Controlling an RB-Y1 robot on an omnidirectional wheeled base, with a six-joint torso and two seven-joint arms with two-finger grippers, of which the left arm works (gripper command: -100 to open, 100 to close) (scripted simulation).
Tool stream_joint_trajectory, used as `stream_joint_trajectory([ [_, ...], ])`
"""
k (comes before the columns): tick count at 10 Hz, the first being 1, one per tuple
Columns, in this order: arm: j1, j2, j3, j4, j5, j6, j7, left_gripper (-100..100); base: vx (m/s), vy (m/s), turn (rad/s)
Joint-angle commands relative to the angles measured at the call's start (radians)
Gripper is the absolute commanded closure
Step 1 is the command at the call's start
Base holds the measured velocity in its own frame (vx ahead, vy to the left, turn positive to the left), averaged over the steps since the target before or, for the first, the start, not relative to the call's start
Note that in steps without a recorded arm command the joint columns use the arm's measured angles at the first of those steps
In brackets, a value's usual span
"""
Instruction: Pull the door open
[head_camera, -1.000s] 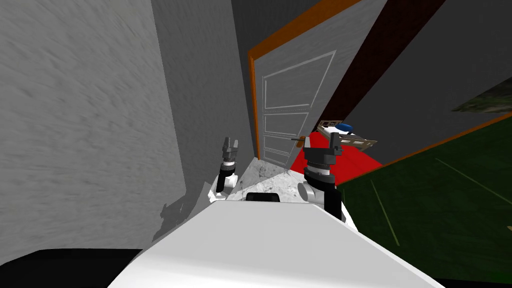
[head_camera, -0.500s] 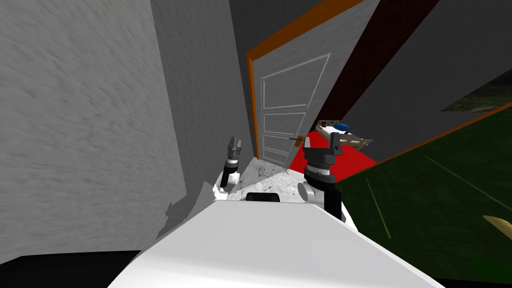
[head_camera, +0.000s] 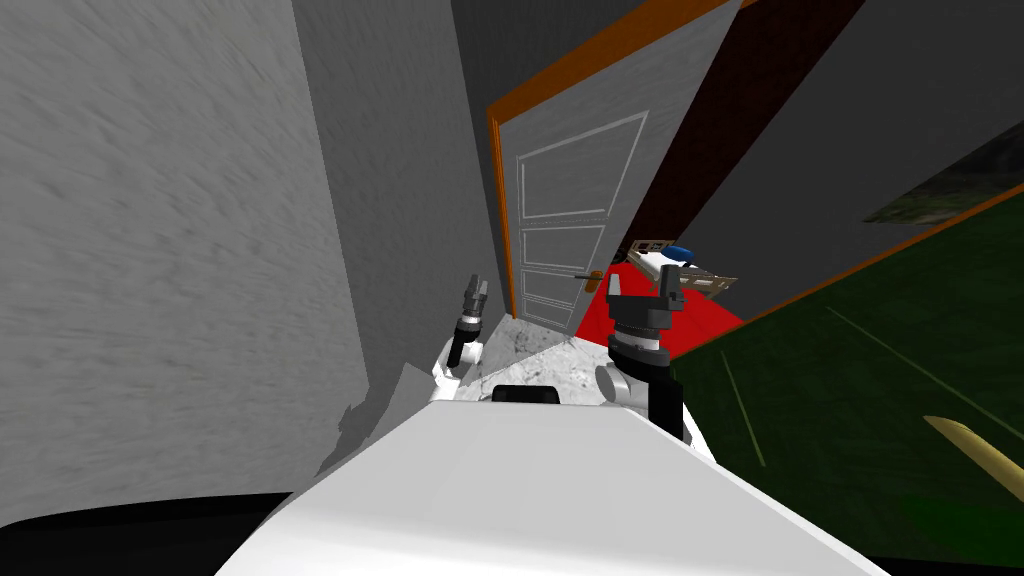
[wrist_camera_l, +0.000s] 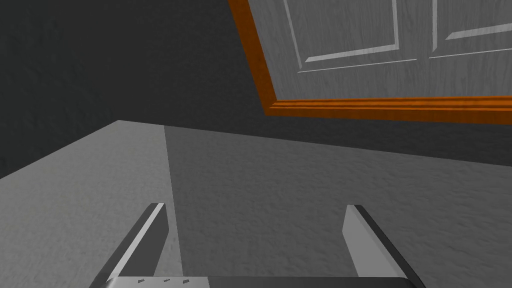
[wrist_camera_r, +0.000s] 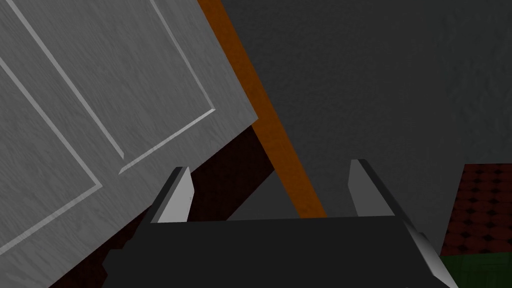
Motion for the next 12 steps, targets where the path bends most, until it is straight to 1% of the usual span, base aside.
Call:
stream_joint_trajectory([
  [1,-0.021,0.002,-0.004,0.029,0.0,0.004,-0.009,-100,-0.013,-0.039,-0.02],
  [3,-0.049,0.005,-0.007,0.07,0.003,0.01,-0.022,-100,-0.018,-0.044,-0.028],
  [4,-0.057,0.005,-0.008,0.082,0.004,0.012,-0.025,-100,-0.009,-0.061,-0.02],
  [8,-0.105,0.009,-0.012,0.155,0.011,0.022,-0.047,-100,-0.005,-0.055,-0.026],
  [10,-0.136,0.012,-0.014,0.204,0.018,0.028,-0.062,-100,-0.001,-0.072,-0.041],
  [12,-0.154,0.012,-0.013,0.236,0.024,0.032,-0.072,-100,0.003,-0.071,-0.032],
])
